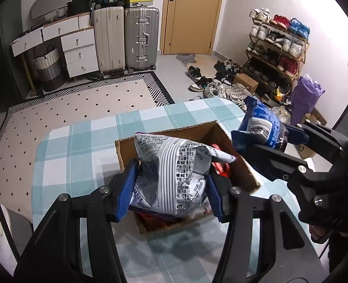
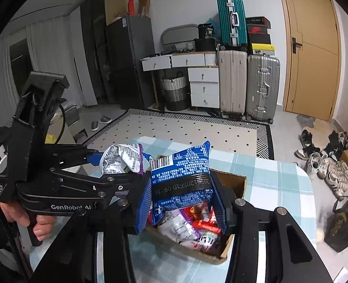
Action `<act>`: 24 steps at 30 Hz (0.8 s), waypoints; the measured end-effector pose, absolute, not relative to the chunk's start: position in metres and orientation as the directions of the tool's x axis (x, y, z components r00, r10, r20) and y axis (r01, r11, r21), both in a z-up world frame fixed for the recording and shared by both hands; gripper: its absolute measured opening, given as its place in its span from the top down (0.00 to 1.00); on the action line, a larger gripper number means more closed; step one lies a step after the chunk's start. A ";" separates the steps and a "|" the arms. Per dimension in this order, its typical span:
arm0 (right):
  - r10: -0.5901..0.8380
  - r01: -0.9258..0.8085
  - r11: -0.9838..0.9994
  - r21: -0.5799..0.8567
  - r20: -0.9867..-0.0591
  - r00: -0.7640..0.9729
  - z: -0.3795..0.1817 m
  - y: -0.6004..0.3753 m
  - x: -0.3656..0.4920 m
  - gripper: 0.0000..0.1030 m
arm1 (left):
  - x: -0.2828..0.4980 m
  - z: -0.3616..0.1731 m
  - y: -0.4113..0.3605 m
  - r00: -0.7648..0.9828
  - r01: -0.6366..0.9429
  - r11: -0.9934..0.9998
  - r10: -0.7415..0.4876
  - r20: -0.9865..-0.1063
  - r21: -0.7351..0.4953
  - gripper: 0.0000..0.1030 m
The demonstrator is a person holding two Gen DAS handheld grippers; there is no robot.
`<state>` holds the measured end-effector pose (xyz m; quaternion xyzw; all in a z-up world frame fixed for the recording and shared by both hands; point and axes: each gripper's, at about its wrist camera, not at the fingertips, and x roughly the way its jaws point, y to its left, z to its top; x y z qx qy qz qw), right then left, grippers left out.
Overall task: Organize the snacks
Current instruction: 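Lift both held packs and carry them over the cardboard box, then open both tools to drop the packs into the cardboard box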
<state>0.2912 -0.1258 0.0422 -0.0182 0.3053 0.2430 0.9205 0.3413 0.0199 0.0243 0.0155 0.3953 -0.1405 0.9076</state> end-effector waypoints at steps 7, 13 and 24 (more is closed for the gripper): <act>0.416 -0.444 0.889 0.113 -0.606 0.678 0.011 -0.128 0.326 0.55 | 0.375 -0.001 0.010 0.630 0.280 0.958 -0.232 -0.741 -0.062 0.50; 0.411 -0.437 0.890 0.126 -0.634 0.655 -0.017 -0.134 0.345 0.55 | 0.401 -0.033 0.004 0.591 0.289 0.955 -0.236 -0.771 -0.071 0.49; 0.416 -0.423 0.893 0.151 -0.635 0.651 -0.047 -0.150 0.362 0.37 | 0.420 -0.049 0.014 0.607 0.228 0.968 -0.222 -0.763 -0.100 0.22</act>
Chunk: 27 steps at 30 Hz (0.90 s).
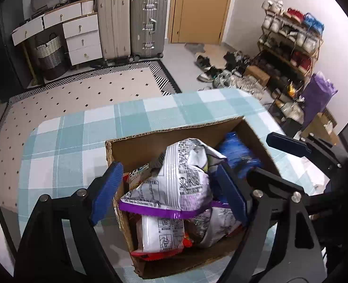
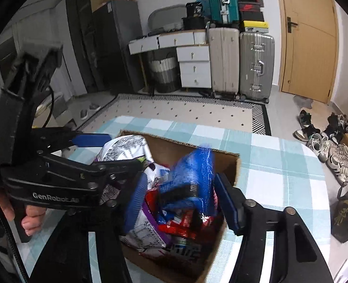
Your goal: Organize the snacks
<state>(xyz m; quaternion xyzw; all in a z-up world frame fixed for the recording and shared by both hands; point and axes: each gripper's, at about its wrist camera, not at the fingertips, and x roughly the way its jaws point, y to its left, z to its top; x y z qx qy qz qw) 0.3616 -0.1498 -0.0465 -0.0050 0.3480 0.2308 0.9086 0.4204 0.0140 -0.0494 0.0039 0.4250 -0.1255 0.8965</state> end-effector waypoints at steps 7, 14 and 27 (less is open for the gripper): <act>0.415 -0.414 0.898 0.150 -0.604 0.680 -0.028 -0.163 0.344 0.32 | 0.403 -0.034 0.019 0.633 0.216 0.974 -0.189 -0.751 -0.064 0.22; 0.406 -0.419 0.900 0.119 -0.577 0.708 -0.005 -0.163 0.316 0.31 | 0.369 -0.014 0.028 0.668 0.195 0.980 -0.166 -0.726 -0.044 0.22; 0.392 -0.408 0.909 0.089 -0.519 0.760 0.031 -0.160 0.249 0.29 | 0.293 0.020 0.048 0.734 0.127 0.992 -0.107 -0.671 -0.019 0.20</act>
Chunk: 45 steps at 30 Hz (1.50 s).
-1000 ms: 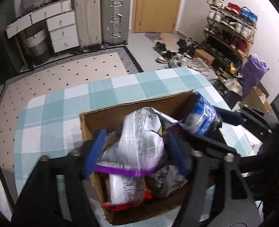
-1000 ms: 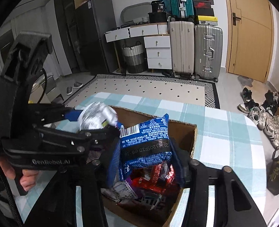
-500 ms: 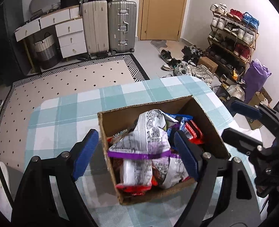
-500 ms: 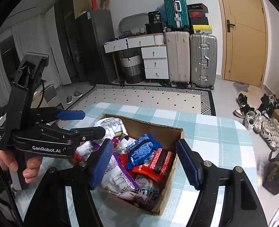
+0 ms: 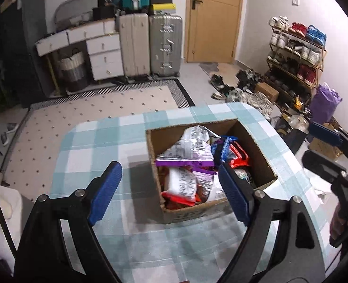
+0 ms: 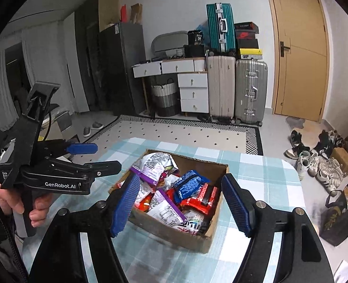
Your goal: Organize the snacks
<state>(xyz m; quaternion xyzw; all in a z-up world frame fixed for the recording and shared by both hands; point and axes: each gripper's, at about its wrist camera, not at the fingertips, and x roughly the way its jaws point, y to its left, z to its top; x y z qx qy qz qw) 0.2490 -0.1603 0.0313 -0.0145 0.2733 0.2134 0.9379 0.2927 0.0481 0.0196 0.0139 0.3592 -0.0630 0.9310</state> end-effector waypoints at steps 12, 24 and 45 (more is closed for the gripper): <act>0.371 -0.397 0.917 0.040 -0.448 0.813 0.050 -0.161 0.184 0.19 | 0.222 0.042 0.064 0.813 0.062 0.998 -0.049 -0.580 0.003 0.13; 0.361 -0.371 0.927 0.050 -0.382 0.850 0.051 -0.174 0.123 0.11 | 0.163 0.036 0.074 0.840 0.058 0.998 -0.058 -0.540 -0.017 0.03; 0.283 -0.285 0.958 0.041 -0.319 0.904 -0.010 -0.186 0.066 0.06 | 0.107 -0.042 0.085 0.904 -0.026 1.000 0.025 -0.428 0.004 0.01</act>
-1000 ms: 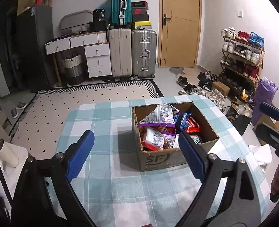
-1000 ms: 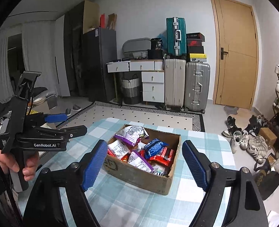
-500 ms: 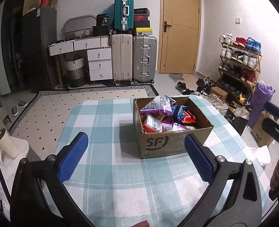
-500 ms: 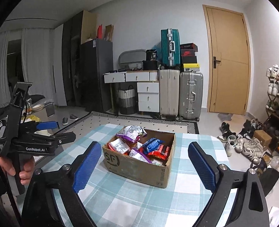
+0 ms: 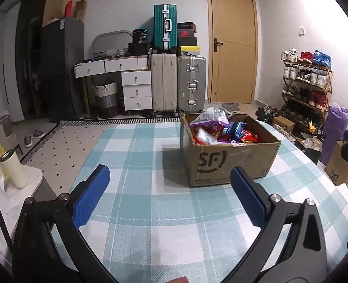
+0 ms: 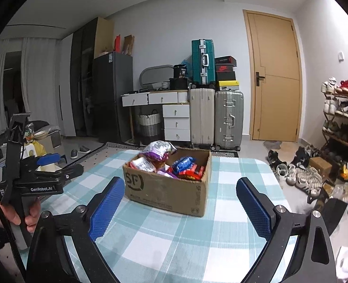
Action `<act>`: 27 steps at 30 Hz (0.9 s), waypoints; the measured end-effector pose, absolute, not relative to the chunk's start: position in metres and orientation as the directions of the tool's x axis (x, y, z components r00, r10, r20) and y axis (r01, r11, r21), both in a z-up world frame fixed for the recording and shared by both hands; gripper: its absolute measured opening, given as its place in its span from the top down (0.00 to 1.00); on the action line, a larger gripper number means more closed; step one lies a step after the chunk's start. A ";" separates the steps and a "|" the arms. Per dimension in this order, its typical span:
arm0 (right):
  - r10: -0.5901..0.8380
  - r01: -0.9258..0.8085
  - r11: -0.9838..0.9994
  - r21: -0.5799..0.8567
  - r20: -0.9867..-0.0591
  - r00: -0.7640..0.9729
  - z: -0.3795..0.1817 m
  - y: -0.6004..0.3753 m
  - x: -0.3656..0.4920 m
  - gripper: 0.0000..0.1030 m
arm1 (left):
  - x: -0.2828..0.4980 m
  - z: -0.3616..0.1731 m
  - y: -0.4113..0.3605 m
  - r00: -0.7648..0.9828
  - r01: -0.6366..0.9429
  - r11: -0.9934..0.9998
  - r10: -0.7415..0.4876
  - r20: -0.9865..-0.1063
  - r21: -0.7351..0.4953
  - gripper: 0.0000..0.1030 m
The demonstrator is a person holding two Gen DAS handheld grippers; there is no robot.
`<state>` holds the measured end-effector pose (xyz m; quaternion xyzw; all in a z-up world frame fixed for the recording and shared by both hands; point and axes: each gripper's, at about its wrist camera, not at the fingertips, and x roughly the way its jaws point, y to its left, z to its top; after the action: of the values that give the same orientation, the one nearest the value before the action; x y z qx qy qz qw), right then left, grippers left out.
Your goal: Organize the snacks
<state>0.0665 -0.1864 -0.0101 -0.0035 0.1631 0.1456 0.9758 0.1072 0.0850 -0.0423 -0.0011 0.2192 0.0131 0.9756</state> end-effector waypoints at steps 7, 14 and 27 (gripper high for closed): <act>0.247 -0.251 0.968 0.024 -0.298 0.922 -0.040 -0.193 0.060 0.06 | 0.100 -0.067 0.088 0.917 -0.031 0.999 0.035 -0.396 0.016 0.01; 0.197 -0.209 0.978 -0.021 -0.255 0.947 -0.065 -0.196 0.053 0.06 | 0.098 -0.091 0.091 0.932 -0.100 0.995 0.099 -0.348 0.016 0.01; 0.188 -0.198 0.980 0.003 -0.323 0.928 -0.085 -0.199 0.071 0.05 | 0.103 -0.104 0.090 0.942 -0.032 0.999 0.034 -0.334 0.013 0.01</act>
<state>0.0707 -0.1988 -0.0848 -0.0147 0.1630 0.0982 0.9816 0.1033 0.0904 -0.1037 0.0039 0.1693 0.0168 0.9854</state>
